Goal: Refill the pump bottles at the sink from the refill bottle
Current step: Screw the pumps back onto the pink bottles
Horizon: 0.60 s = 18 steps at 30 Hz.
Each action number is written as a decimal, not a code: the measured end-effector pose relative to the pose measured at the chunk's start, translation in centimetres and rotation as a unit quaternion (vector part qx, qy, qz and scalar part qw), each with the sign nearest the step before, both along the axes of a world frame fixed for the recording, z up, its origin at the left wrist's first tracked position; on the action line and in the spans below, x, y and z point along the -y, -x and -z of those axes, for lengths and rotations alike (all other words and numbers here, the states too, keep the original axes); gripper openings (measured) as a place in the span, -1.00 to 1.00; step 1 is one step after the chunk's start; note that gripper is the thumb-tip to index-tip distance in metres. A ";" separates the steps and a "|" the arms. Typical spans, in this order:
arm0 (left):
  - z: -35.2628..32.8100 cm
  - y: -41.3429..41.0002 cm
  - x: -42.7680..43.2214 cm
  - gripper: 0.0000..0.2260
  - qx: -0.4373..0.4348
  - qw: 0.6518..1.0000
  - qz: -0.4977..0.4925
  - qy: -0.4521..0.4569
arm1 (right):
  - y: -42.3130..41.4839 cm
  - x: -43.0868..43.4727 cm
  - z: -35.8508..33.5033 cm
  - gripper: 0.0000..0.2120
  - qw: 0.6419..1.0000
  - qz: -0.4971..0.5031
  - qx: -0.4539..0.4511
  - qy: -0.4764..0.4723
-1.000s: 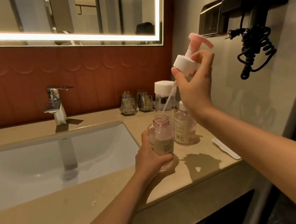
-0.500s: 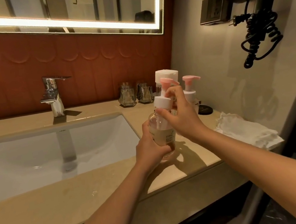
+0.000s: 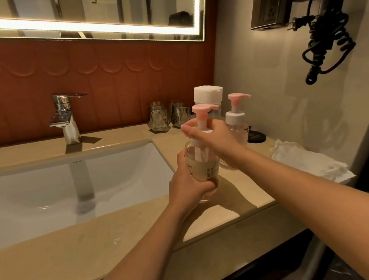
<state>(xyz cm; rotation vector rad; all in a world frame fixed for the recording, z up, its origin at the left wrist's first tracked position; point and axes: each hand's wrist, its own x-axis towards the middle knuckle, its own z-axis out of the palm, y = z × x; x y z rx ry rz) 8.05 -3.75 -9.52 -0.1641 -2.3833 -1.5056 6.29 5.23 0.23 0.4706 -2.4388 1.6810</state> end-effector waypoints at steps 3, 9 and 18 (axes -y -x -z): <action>0.1 0.1 0.0 -0.16 0.000 1.000 -0.005 0.005 | -0.3 0.7 1.1 -0.66 0.996 0.077 -0.054 0.008; -0.3 0.0 -0.5 -0.27 0.007 1.000 -0.019 -0.020 | -1.2 1.5 1.9 -0.48 0.965 0.205 -0.113 -0.119; -0.2 -0.2 0.1 -0.16 -0.002 1.000 -0.003 0.010 | -0.2 0.7 -0.7 -0.67 0.999 0.029 -0.009 -0.035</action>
